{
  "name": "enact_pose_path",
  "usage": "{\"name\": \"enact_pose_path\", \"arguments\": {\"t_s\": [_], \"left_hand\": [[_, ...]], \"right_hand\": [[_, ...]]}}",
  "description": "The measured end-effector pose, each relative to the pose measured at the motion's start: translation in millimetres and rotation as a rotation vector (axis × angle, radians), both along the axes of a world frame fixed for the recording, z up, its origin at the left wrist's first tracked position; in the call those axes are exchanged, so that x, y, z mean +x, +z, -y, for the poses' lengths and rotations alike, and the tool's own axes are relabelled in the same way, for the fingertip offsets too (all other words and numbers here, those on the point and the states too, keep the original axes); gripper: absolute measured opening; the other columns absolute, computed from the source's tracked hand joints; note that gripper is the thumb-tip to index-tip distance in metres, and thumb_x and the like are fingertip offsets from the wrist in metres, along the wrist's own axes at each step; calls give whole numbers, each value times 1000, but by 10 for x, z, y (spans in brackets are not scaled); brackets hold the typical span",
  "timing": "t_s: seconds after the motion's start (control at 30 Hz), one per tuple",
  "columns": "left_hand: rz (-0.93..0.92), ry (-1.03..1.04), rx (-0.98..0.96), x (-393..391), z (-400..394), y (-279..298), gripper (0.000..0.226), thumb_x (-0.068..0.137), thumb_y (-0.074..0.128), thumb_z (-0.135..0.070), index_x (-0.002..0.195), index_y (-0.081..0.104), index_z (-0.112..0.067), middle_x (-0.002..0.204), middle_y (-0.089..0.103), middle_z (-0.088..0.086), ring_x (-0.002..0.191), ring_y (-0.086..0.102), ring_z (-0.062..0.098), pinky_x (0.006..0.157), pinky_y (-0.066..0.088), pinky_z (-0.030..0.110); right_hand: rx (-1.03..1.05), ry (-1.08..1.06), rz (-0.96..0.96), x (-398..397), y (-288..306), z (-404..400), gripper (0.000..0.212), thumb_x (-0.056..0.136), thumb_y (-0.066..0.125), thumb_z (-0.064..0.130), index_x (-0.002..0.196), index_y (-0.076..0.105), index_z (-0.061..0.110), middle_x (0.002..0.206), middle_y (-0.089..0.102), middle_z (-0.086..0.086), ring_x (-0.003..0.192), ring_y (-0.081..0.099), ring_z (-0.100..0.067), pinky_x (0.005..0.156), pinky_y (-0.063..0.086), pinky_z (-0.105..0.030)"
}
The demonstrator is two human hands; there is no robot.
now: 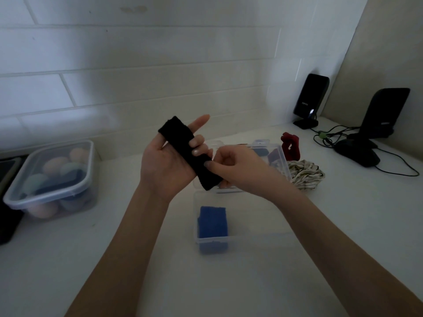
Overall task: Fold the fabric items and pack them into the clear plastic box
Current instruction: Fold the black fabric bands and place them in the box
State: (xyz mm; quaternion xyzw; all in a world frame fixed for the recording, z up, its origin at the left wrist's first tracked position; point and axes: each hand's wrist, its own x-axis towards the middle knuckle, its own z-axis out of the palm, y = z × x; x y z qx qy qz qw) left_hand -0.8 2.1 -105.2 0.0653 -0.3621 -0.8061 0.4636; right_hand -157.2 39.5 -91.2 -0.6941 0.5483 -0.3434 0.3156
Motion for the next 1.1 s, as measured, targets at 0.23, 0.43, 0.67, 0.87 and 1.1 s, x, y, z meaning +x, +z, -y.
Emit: {"name": "enact_pose_path", "arguments": {"t_s": [0.23, 0.43, 0.67, 0.87, 1.1], "left_hand": [[-154, -115, 25, 41, 10, -27, 60, 84, 37, -31, 135, 41, 0, 83, 48, 9, 77, 45, 20, 86, 43, 35], [165, 216, -81, -95, -58, 58, 59, 78, 50, -42, 126, 51, -7, 97, 67, 7, 98, 60, 20, 98, 46, 32], [542, 506, -323, -205, -111, -20, 20, 96, 44, -12, 107, 60, -17, 93, 75, -1, 96, 69, 17, 84, 56, 31], [745, 458, -475, -263, -172, -32, 52, 93, 52, -10, 139, 32, -19, 91, 75, -5, 93, 71, 15, 80, 57, 31], [844, 536, -516, -234, -185, -27, 88, 73, 75, -7, 143, 26, -28, 82, 76, -5, 87, 71, 13, 87, 52, 31]], "right_hand": [[45, 4, -2, 20, -20, -5, 15, 87, 61, 34, 86, 65, 19, 63, 61, 6, 56, 57, -8, 57, 47, -23], [-27, -61, 132, -69, 111, -2, 21, 87, 64, 24, 84, 67, 4, 59, 58, 3, 44, 51, -1, 49, 43, -15], [42, -11, 133, -255, 261, -52, 12, 85, 67, 23, 89, 65, 11, 83, 63, -5, 43, 54, 1, 39, 39, -10], [-79, -76, 88, -308, 230, -3, 22, 84, 68, 30, 97, 68, 12, 81, 60, -4, 43, 50, 8, 40, 33, -4], [1, -144, 358, -313, 252, 28, 15, 88, 63, 18, 78, 53, 13, 61, 57, -1, 48, 51, -11, 35, 33, -15]]}}
